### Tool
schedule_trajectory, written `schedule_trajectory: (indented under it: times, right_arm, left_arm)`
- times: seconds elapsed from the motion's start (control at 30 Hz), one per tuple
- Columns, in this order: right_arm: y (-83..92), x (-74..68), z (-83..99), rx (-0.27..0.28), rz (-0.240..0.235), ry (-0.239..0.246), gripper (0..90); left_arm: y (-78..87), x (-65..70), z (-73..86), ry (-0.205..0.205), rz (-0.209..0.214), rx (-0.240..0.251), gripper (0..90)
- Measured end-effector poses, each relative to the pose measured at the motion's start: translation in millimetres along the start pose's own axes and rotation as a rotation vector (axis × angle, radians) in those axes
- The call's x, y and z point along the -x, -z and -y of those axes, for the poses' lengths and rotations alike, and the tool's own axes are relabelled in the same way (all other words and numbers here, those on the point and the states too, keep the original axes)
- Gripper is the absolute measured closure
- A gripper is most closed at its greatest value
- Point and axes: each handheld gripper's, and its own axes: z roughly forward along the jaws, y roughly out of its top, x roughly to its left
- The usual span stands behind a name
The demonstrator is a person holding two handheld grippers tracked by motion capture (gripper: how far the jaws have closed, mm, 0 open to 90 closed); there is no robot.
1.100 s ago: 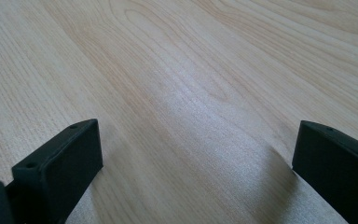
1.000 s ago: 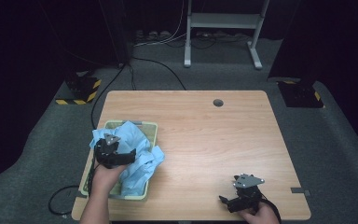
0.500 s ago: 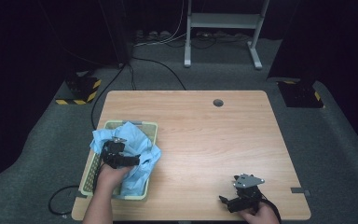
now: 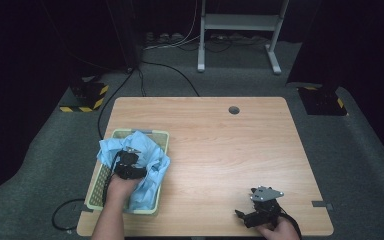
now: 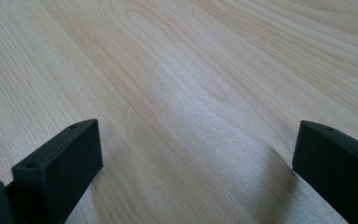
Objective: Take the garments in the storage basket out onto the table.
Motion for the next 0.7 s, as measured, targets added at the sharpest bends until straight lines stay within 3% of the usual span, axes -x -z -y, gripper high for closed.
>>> schedule_trajectory:
  times: [0.03, 0.1, 0.17, 0.33, 0.57, 0.7]
  right_arm:
    - [0.0, 0.0, 0.0, 0.000, 0.000, 0.000, 1.3]
    - [0.0, 0.0, 0.0, 0.000, 0.000, 0.000, 1.3]
    - [0.1, 0.0, 0.0, 0.001, 0.000, 0.000, 1.3]
    - [0.1, 0.3, 0.0, 0.002, -0.001, -0.002, 1.3]
    - [0.3, 0.3, 0.1, 0.004, 0.000, -0.002, 1.3]
    - [0.4, 0.2, 0.1, 0.004, 0.001, -0.002, 1.3]
  left_arm:
    - [0.2, 0.6, -0.5, -0.005, 0.002, -0.004, 66.4]
    - [0.7, 2.2, -1.5, -0.008, 0.002, -0.011, 68.0]
    - [2.3, 3.4, -4.8, 0.027, 0.000, -0.032, 71.3]
    - [8.3, 6.4, -8.7, 0.015, -0.008, -0.017, 74.9]
    - [31.7, 12.4, -7.5, -0.002, -0.024, 0.117, 75.3]
    - [52.1, 15.5, -0.9, 0.005, -0.025, 0.247, 75.4]
